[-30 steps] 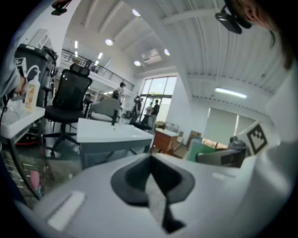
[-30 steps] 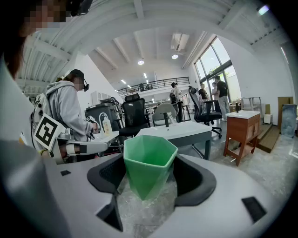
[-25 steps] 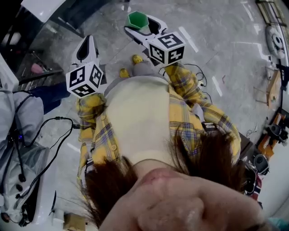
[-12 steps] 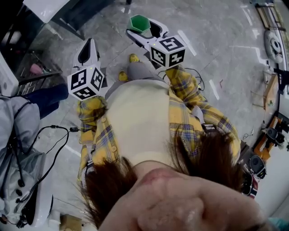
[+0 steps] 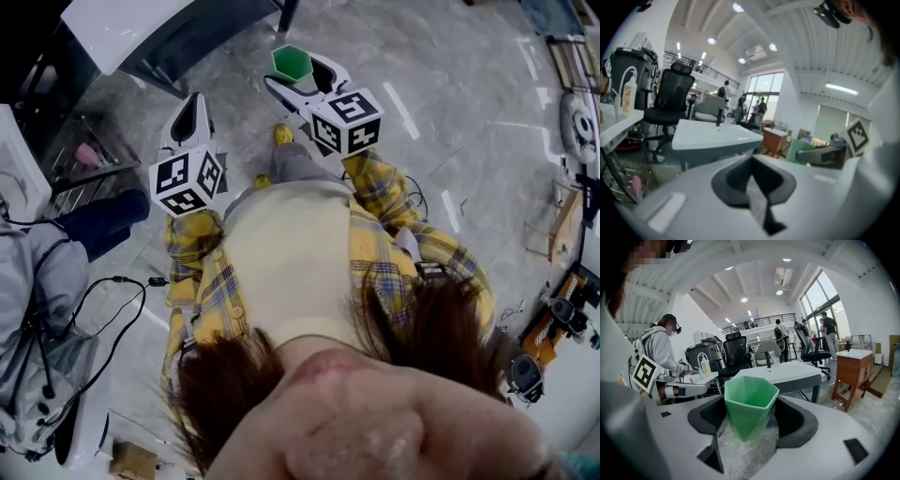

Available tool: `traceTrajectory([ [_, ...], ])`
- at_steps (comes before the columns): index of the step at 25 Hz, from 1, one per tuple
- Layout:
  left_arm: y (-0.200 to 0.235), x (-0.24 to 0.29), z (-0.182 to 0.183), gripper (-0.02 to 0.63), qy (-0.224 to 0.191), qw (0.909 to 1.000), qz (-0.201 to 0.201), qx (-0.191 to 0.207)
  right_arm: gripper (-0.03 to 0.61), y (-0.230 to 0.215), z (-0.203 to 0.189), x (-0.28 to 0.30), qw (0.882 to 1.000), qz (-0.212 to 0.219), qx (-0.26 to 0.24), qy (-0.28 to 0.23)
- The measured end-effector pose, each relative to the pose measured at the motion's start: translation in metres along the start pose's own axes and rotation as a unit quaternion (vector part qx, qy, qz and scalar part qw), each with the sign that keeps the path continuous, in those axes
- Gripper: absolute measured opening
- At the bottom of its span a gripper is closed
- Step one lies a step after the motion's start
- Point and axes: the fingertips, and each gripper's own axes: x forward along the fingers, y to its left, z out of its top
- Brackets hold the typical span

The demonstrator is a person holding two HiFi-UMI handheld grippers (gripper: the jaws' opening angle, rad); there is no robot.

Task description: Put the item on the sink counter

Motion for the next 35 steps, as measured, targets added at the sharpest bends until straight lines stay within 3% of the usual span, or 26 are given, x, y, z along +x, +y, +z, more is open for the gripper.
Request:
traceTrajectory([
  [7, -0.006, 0.068, 0.015, 0.006, -0.009, 1.0, 0.001, 0.004, 0.296, -0.05, 0.006, 0.038, 1.0, 0.025, -0.005, 0.01],
  [17, -0.007, 0.144, 0.03, 0.006, -0.01, 0.9994, 0.033, -0.004, 0.296, -0.121, 0.03, 0.081, 0.998, 0.055, -0.016, 0.011],
  [35, -0.003, 0.209, 0.037, 0.006, 0.004, 0.9992, 0.039, 0.005, 0.296, -0.175, 0.044, 0.126, 0.998, 0.062, -0.017, 0.005],
])
